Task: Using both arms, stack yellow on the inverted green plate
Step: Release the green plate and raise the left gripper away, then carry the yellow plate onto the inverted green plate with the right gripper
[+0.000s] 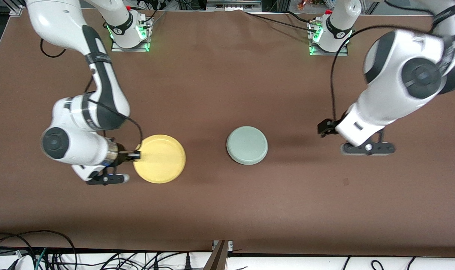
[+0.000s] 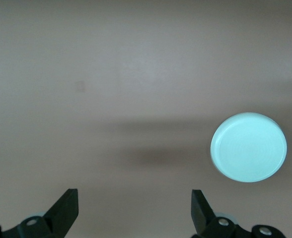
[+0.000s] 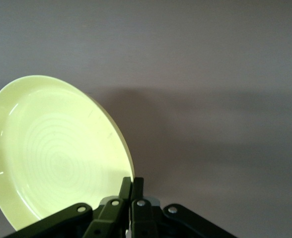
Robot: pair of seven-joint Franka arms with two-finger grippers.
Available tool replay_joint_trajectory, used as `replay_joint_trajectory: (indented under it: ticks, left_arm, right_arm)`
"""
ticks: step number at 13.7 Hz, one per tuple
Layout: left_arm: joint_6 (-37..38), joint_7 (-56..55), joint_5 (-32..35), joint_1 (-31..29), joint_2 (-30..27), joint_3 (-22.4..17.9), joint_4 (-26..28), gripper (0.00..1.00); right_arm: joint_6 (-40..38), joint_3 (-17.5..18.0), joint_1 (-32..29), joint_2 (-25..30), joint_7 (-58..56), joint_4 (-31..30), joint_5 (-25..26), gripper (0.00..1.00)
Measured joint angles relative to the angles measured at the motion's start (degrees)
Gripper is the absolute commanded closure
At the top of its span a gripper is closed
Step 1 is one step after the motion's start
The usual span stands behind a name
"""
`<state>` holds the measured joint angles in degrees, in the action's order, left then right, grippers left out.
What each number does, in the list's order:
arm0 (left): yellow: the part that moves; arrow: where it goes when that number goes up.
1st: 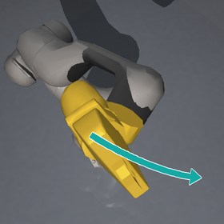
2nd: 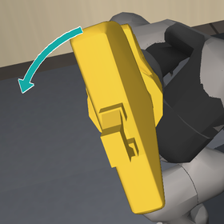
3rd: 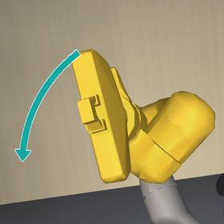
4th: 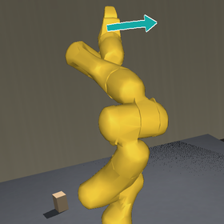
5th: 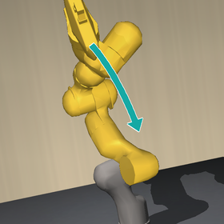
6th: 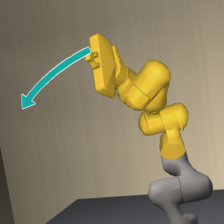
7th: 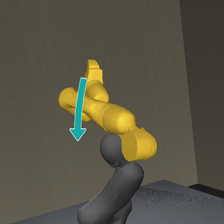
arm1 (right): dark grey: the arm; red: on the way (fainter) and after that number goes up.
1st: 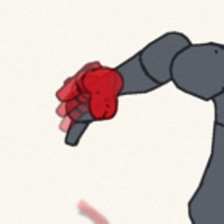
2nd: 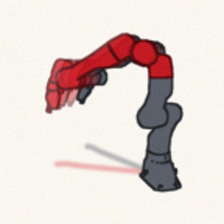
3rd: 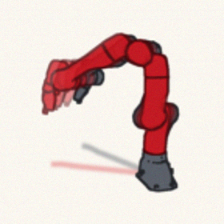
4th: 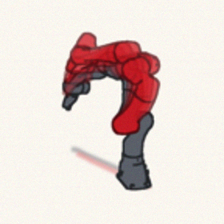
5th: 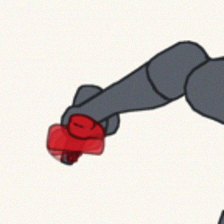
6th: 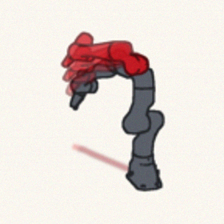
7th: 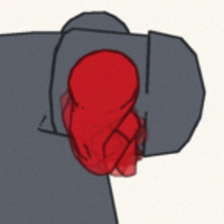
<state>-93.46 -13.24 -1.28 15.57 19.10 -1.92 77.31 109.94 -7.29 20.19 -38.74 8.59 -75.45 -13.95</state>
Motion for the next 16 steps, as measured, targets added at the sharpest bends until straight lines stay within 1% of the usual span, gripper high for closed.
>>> replay_joint_trajectory:
  ticks: [3, 6, 7, 9, 11, 12, 13, 16]
  left_arm:
    - [5.86, 6.63, 0.01, -4.99, -5.58, -0.11, 0.04, 0.00]
    - [7.14, 8.17, 0.20, -8.58, -11.31, -0.07, 2.69, 0.00]
    - [6.29, 8.23, 0.33, -9.86, -13.13, -0.04, 4.51, 0.00]
    - [1.22, 8.46, 0.41, -12.52, -16.71, 0.04, 9.89, 0.00]
    - [-1.33, 9.02, 0.42, -14.44, -20.00, 0.24, 16.19, 0.00]
    - [-1.61, 9.07, 0.49, -14.71, -21.08, 0.67, 18.20, 0.00]
    - [-1.70, 9.07, 1.15, -14.72, -21.70, 1.32, 19.30, 0.00]
    - [-1.72, 9.07, 3.09, -14.70, -22.30, 3.22, 19.71, 0.00]
  right_arm:
    - [6.83, 0.24, 6.10, -2.90, 10.44, -0.27, -1.29, 1.00]
    - [12.62, 0.40, 13.15, -5.83, 20.90, -0.34, -2.04, 1.00]
    - [13.90, 0.43, 15.73, -6.39, 24.07, -0.35, -2.62, 1.00]
    - [16.50, 0.39, 20.52, -6.80, 29.86, -0.57, -3.06, 1.00]
    - [18.82, 0.32, 23.40, -6.79, 33.48, -1.16, -3.10, 1.00]
    - [20.33, 0.32, 24.32, -6.79, 34.77, -1.77, -3.15, 1.00]
    - [21.94, 0.32, 25.16, -6.81, 35.88, -2.61, -3.16, 1.00]
    - [25.16, 0.32, 27.34, -6.93, 37.20, -5.18, -3.18, 1.00]
